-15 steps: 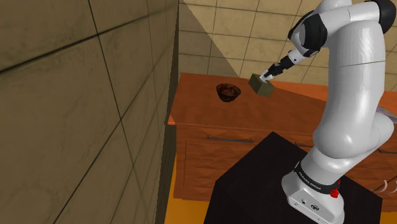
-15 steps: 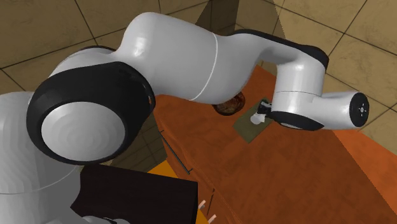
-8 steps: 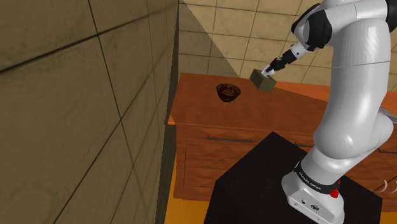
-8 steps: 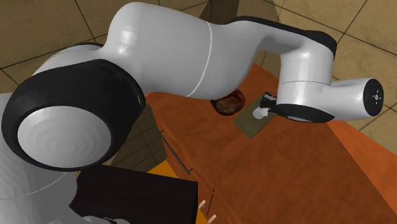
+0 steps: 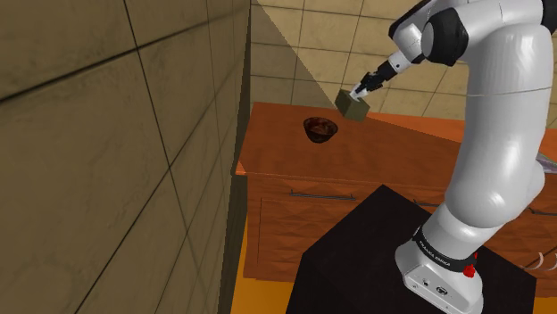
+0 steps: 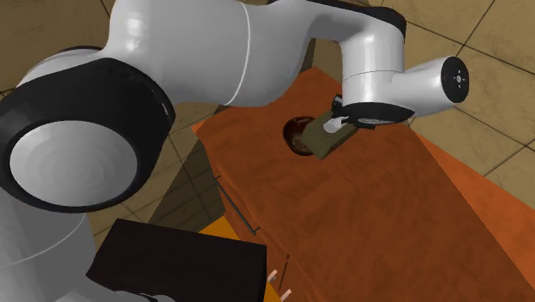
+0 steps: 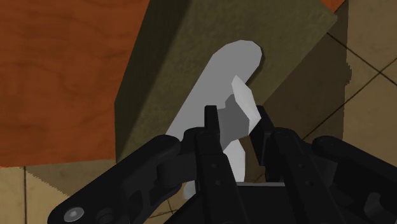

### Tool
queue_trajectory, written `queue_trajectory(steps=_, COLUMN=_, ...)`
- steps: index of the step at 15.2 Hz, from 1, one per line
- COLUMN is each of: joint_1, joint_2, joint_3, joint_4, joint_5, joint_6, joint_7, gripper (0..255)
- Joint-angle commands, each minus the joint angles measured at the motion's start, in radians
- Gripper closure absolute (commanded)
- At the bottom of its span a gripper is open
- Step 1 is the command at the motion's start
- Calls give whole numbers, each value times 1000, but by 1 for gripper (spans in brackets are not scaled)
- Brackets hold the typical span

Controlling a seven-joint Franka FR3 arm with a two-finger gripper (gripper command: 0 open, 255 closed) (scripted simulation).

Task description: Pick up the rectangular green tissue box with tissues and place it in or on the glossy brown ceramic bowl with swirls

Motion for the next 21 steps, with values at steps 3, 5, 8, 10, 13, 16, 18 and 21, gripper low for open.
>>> queue_trajectory(steps=3, joint_1=59, joint_2=4, joint_3=20, joint_4=28, joint_5=2, joint_6=40, joint_7=79, gripper=255)
queue_trajectory(steps=5, joint_1=85, joint_2=11, joint_3=30, joint_4=51, joint_5=3, joint_6=56, joint_7=120, gripper=255)
queue_trajectory(steps=8, joint_1=120, joint_2=29, joint_3=46, joint_4=95, joint_5=4, joint_6=76, joint_7=183, gripper=255)
queue_trajectory(steps=10, joint_1=136, joint_2=43, joint_3=55, joint_4=123, joint_5=5, joint_6=84, joint_7=217, gripper=255)
queue_trajectory(steps=13, joint_1=133, joint_2=56, joint_3=63, joint_4=105, joint_5=24, joint_6=103, joint_7=193, gripper=255)
queue_trajectory(steps=16, joint_1=129, joint_2=71, joint_3=73, joint_4=90, joint_5=43, joint_6=121, joint_7=168, gripper=255)
queue_trajectory(steps=18, joint_1=126, joint_2=82, joint_3=80, joint_4=81, joint_5=56, joint_6=133, joint_7=152, gripper=255)
queue_trajectory(steps=21, joint_1=121, joint_2=99, joint_3=90, joint_4=69, joint_5=77, joint_6=149, joint_7=127, gripper=255)
